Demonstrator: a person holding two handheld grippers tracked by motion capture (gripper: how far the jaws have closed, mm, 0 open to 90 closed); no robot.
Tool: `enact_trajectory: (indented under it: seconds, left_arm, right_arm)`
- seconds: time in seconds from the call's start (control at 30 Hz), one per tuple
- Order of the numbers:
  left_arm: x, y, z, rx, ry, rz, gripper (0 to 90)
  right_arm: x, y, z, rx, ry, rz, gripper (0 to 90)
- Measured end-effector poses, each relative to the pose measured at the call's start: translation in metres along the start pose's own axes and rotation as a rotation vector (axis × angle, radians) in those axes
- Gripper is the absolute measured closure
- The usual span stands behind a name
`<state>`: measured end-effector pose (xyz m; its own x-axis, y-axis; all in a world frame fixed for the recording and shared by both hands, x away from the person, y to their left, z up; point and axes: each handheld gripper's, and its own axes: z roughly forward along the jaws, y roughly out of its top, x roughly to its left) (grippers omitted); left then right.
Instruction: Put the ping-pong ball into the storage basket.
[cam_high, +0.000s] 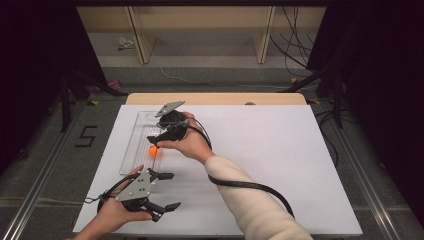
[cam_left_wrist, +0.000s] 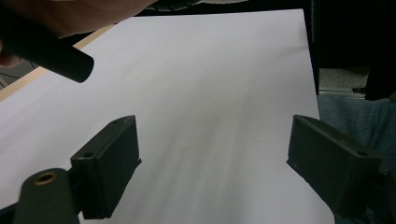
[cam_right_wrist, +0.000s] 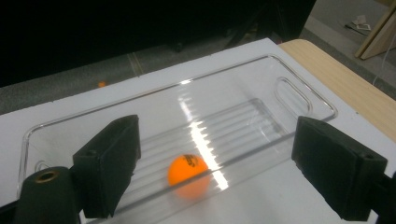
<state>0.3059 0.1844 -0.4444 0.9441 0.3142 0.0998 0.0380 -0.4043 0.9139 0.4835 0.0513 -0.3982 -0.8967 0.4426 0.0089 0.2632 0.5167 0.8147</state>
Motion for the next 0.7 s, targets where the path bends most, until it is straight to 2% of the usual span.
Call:
enact_trajectory:
  seconds: [0.7]
  left_arm:
    - [0.000,0.000,0.000,0.002,0.002,-0.001,16.1]
  right_arm:
    - [-0.017,-0.018,-0.025,-0.001,-0.034,0.025,16.4]
